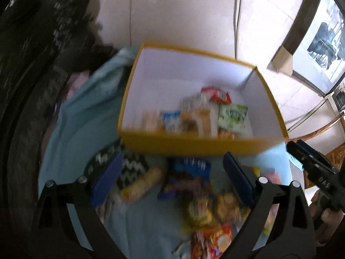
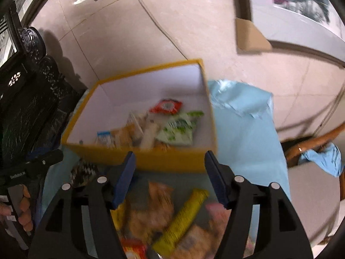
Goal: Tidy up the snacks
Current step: 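Place both packs into the yellow box and release them, then grasp the brown chocolate wafer bar with left tool while right tool grasps white printed bag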
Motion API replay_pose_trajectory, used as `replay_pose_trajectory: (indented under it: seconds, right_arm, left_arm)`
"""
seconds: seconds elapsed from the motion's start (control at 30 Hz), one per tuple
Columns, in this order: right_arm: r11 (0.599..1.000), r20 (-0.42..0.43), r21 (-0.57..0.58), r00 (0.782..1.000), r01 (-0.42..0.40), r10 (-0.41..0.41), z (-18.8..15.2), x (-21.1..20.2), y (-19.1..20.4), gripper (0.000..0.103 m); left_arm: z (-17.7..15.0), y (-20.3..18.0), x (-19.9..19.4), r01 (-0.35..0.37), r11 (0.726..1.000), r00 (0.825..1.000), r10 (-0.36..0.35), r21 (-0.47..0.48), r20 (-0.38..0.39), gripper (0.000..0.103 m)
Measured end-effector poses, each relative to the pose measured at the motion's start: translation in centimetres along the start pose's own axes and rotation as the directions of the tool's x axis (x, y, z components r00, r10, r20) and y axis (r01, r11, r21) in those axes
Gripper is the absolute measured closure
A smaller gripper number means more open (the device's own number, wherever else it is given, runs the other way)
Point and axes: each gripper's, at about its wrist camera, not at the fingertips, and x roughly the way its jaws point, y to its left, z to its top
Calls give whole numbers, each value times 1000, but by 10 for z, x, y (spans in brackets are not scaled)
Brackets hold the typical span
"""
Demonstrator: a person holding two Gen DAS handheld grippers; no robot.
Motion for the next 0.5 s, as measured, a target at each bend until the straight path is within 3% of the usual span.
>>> replay_pose_trajectory:
  seconds: [0.17, 0.33, 0.5]
  right_arm:
    - [999, -72, 18, 997, 39, -38, -49, -16, -22, 36]
    - [998, -197, 20, 979, 66, -61, -105, -17, -33, 36]
    - [998, -237, 42, 971, 45, -34, -132, -20, -31, 36]
  left_arm:
    - [-47, 5, -3, -5, 1000, 998, 4, -12, -62, 8]
    - [-91, 7, 0, -20, 1000, 991, 19, -9, -135, 8]
    - [-131, -3, 6, -19, 999, 979, 27, 41, -201, 8]
